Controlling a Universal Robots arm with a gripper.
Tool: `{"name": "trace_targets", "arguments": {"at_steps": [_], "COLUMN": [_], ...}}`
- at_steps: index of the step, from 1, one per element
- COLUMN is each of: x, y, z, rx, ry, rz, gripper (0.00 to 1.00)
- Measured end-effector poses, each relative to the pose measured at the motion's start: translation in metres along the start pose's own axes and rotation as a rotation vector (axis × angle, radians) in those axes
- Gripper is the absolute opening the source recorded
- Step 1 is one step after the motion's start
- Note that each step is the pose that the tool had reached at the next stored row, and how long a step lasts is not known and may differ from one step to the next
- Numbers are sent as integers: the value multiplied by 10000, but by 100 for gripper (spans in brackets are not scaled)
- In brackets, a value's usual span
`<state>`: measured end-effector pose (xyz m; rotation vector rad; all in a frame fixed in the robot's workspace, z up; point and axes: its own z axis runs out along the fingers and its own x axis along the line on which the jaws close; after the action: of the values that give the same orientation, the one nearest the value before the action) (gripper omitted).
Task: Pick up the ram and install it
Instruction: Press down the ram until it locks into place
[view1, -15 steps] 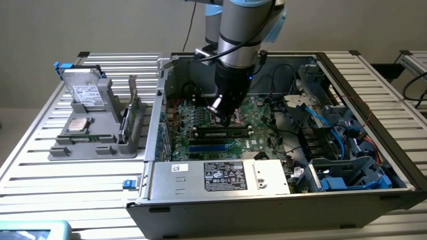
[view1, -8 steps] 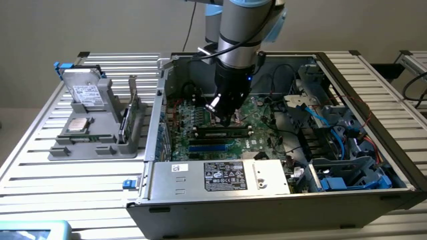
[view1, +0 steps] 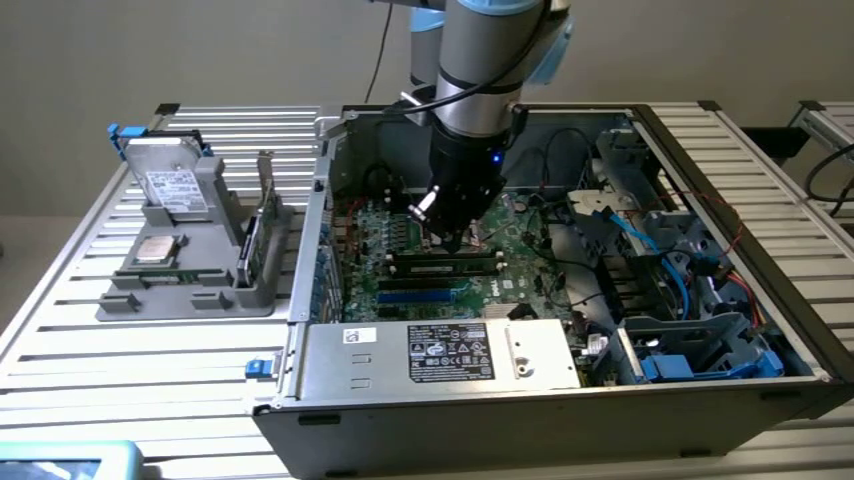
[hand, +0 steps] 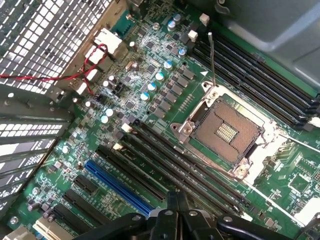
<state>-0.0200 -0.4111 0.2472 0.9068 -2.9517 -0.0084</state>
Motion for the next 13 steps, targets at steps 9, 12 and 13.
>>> {"name": "trace_targets", "arguments": {"at_steps": [9,12,13], "x": [0,0,0], "y": [0,-1,0], "z": [0,-1,-1], "rx": [255,296,299], "ry": [-145,-139,-138], "rz": [814,1140,1271], "gripper": [11,11,11]}}
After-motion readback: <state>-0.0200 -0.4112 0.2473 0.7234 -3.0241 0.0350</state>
